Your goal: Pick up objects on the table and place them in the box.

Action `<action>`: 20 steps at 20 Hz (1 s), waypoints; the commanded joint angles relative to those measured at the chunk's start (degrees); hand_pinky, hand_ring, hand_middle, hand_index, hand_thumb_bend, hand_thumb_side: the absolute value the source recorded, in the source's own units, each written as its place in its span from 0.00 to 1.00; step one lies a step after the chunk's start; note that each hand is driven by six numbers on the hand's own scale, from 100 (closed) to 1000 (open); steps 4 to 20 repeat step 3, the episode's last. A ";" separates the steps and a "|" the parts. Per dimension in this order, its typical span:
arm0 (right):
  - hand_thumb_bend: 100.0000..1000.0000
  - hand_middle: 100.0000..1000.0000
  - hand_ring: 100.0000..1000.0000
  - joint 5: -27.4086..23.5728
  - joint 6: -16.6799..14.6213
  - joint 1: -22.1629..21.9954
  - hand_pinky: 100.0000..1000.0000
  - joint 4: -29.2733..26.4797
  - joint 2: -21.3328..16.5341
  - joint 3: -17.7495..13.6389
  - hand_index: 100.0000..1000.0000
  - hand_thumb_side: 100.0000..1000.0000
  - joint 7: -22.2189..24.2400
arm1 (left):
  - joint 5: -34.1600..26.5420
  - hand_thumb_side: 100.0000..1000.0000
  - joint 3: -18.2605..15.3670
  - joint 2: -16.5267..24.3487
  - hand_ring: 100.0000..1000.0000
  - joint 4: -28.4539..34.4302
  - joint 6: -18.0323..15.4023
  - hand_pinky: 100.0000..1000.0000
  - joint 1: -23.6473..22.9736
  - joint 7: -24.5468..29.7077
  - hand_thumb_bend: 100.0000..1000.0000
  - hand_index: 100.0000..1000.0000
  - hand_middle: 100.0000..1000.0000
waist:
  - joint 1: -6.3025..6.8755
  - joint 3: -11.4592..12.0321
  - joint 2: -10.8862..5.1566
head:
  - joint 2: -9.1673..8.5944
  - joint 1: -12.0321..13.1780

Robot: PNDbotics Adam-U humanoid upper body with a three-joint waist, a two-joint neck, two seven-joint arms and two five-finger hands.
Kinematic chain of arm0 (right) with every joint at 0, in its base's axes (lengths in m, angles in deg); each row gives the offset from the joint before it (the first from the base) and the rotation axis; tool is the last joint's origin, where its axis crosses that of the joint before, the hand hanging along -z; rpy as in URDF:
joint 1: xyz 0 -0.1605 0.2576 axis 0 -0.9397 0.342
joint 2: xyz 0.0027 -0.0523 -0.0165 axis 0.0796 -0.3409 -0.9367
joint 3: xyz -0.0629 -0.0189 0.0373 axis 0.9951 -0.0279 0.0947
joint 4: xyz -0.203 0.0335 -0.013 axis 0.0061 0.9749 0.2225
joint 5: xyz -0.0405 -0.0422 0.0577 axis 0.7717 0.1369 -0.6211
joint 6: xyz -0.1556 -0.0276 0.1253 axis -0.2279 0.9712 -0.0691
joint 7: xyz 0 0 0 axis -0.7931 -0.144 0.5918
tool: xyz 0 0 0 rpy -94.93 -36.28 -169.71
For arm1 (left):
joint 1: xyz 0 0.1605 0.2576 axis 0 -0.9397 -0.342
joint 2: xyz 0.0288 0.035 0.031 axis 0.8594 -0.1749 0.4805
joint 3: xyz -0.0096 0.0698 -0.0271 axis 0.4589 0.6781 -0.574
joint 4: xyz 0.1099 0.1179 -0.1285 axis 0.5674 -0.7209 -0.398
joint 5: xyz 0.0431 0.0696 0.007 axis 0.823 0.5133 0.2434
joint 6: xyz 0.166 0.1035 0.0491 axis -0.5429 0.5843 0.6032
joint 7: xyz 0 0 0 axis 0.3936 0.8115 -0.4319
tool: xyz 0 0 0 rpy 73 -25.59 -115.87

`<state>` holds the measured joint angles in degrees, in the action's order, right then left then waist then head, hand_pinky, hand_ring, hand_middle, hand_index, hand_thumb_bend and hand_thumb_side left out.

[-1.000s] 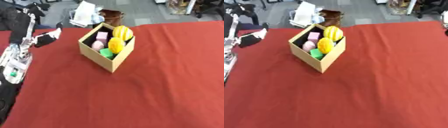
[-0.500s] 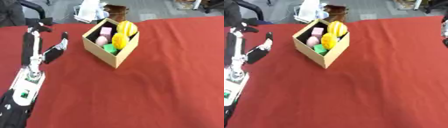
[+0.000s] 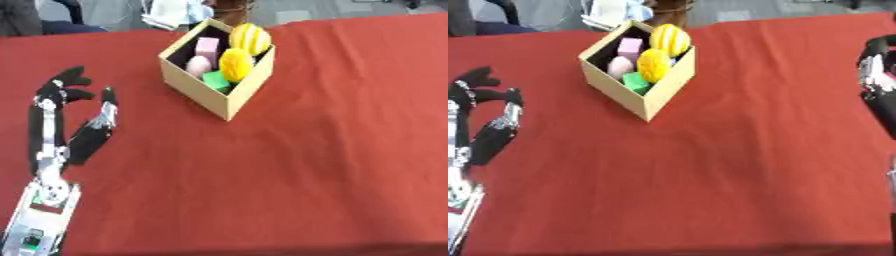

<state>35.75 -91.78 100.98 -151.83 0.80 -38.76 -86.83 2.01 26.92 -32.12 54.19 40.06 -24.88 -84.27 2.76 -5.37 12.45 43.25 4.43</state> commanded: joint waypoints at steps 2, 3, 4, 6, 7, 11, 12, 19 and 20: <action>0.00 0.58 0.51 0.12 0.09 0.27 0.55 -0.82 -0.36 0.01 0.89 0.51 0.01 | -5.05 0.33 -1.11 0.65 0.55 1.27 -1.31 0.70 0.03 0.68 0.21 0.79 0.58 | -0.07 0.09 -1.41 | 0.41 -0.01; 0.00 0.58 0.51 0.15 0.08 0.27 0.55 -0.81 -0.35 0.12 0.89 0.51 0.10 | -5.29 0.33 -1.20 0.43 0.55 1.13 -1.49 0.70 0.00 0.66 0.21 0.79 0.58 | -0.12 0.14 -1.41 | 0.26 0.06; 0.00 0.58 0.51 0.15 0.08 0.27 0.55 -0.81 -0.35 0.12 0.89 0.51 0.10 | -5.29 0.33 -1.20 0.43 0.55 1.13 -1.49 0.70 0.00 0.66 0.21 0.79 0.58 | -0.12 0.14 -1.41 | 0.26 0.06; 0.00 0.58 0.51 0.15 0.08 0.27 0.55 -0.81 -0.35 0.12 0.89 0.51 0.10 | -5.29 0.33 -1.20 0.43 0.55 1.13 -1.49 0.70 0.00 0.66 0.21 0.79 0.58 | -0.12 0.14 -1.41 | 0.26 0.06; 0.00 0.58 0.51 0.15 0.08 0.27 0.55 -0.81 -0.35 0.12 0.89 0.51 0.10 | -5.29 0.33 -1.20 0.43 0.55 1.13 -1.49 0.70 0.00 0.66 0.21 0.79 0.58 | -0.12 0.14 -1.41 | 0.26 0.06; 0.00 0.58 0.51 0.15 0.08 0.27 0.55 -0.81 -0.35 0.12 0.89 0.51 0.10 | -5.29 0.33 -1.20 0.43 0.55 1.13 -1.49 0.70 0.00 0.66 0.21 0.79 0.58 | -0.12 0.14 -1.41 | 0.26 0.06; 0.00 0.58 0.51 0.15 0.08 0.27 0.55 -0.81 -0.35 0.12 0.89 0.51 0.10 | -5.29 0.33 -1.20 0.43 0.55 1.13 -1.49 0.70 0.00 0.66 0.21 0.79 0.58 | -0.12 0.14 -1.41 | 0.26 0.06; 0.00 0.58 0.51 0.15 0.08 0.27 0.55 -0.81 -0.35 0.12 0.89 0.51 0.10 | -5.29 0.33 -1.20 0.43 0.55 1.13 -1.49 0.70 0.00 0.66 0.21 0.79 0.58 | -0.12 0.14 -1.41 | 0.26 0.06; 0.00 0.58 0.51 0.15 0.08 0.27 0.55 -0.81 -0.35 0.12 0.89 0.51 0.10 | -5.29 0.33 -1.20 0.43 0.55 1.13 -1.49 0.70 0.00 0.66 0.21 0.79 0.58 | -0.12 0.14 -1.41 | 0.26 0.06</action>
